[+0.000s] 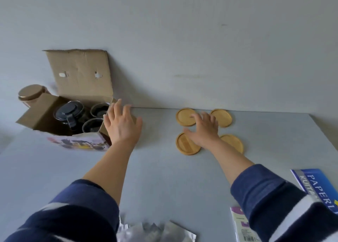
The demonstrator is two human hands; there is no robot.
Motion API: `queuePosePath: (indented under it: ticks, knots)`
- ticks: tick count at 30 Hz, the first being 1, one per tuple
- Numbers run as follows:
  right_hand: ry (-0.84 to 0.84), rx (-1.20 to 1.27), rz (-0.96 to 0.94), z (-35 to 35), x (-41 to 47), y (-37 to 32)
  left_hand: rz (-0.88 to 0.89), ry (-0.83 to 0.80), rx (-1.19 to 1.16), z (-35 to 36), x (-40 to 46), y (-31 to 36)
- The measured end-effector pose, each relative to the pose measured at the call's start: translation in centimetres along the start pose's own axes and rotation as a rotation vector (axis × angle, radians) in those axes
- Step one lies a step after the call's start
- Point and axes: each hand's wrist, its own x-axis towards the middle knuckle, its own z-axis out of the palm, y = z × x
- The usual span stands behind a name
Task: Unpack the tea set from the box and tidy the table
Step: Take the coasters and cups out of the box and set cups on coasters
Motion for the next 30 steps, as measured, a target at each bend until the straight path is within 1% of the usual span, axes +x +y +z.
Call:
queuePosePath:
  ticks: [3, 5, 6, 8, 10, 12, 13, 15, 18, 21, 23, 25, 30]
  knots:
    - [-0.075, 0.064, -0.099, 0.6, 0.9, -6.5, -0.080, 0.042, 0.041, -3.4, 2.1, -5.0]
    - [-0.107, 0.110, -0.142, 1.4, 1.2, -10.8, -0.158, 0.007, 0.079, -5.2, 3.1, -8.6]
    - [-0.126, 0.142, -0.149, 1.9, 1.4, -12.8, -0.204, -0.047, 0.097, -5.8, 3.4, -10.3]
    - [-0.169, 0.231, -0.148, 3.0, 1.8, -16.6, -0.271, -0.212, 0.121, -6.7, 3.9, -12.9]
    - [-0.195, 0.297, -0.147, 3.9, 2.4, -19.9, -0.297, -0.377, 0.118, -6.7, 4.4, -14.5]
    - [-0.194, 0.296, -0.145, 4.5, 3.3, -22.7, -0.323, -0.481, 0.068, -6.6, 5.2, -15.1]
    - [-0.198, 0.262, -0.134, 4.7, 3.8, -24.0, -0.345, -0.518, 0.035, -6.4, 5.6, -15.1]
    - [-0.206, 0.103, -0.104, 5.1, 4.8, -26.3, -0.400, -0.600, 0.010, -6.4, 6.4, -14.5]
    - [-0.223, -0.226, -0.085, 5.8, 6.1, -29.4, -0.462, -0.690, 0.066, -6.3, 7.2, -13.5]
    - [-0.251, -0.418, -0.037, 6.5, 6.5, -30.8, -0.510, -0.742, 0.094, -6.2, 7.4, -12.6]
    - [-0.284, -0.458, 0.016, 7.3, 6.8, -31.5, -0.526, -0.740, 0.106, -6.2, 7.5, -12.6]
    - [-0.290, -0.439, 0.070, 8.0, 7.0, -31.9, -0.528, -0.735, 0.105, -6.3, 7.4, -12.7]
    - [-0.171, -0.330, 0.092, 9.0, 6.9, -32.3, -0.486, -0.691, 0.124, -6.4, 6.9, -13.6]
